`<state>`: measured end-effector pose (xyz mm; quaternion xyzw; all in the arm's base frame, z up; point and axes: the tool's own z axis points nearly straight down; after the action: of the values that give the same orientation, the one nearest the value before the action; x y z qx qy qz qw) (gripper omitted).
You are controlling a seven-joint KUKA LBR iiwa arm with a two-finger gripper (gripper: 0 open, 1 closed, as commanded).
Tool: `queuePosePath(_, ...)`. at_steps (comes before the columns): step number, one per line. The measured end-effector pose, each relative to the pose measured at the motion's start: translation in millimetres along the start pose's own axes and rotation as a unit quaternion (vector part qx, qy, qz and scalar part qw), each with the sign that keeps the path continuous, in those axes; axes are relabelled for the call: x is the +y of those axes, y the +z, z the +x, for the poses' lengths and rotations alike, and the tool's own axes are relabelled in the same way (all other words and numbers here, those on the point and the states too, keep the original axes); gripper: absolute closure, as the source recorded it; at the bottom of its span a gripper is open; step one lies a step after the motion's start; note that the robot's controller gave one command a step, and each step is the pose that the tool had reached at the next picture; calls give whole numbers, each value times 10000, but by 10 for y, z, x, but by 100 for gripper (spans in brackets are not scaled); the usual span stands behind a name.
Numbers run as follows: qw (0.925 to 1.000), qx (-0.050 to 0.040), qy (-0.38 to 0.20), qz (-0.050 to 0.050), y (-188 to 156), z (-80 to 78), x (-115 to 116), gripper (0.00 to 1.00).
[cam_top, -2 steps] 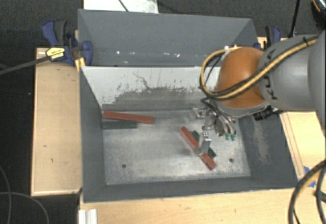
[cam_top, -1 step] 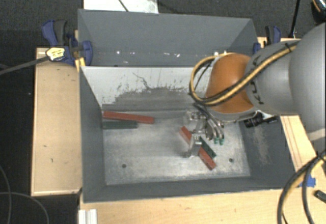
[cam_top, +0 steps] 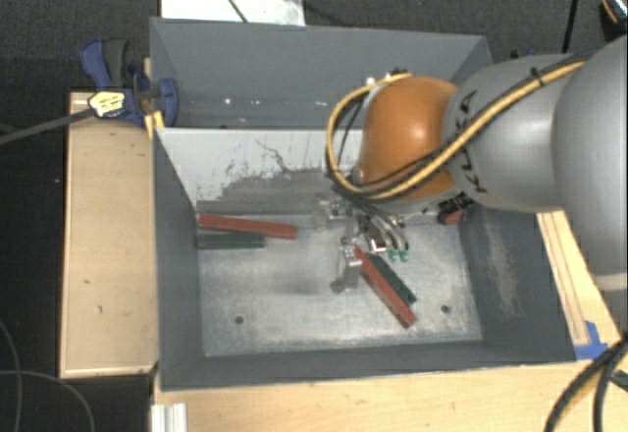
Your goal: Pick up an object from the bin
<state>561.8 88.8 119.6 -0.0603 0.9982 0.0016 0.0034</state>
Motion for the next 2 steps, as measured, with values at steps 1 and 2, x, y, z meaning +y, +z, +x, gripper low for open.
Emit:
queuePosePath(1, 9995, 58, -300, 21, 439, 397, -622, 0)
queuePosePath(2, 9972, 11, -746, 28, 485, 288, -1251, 0)
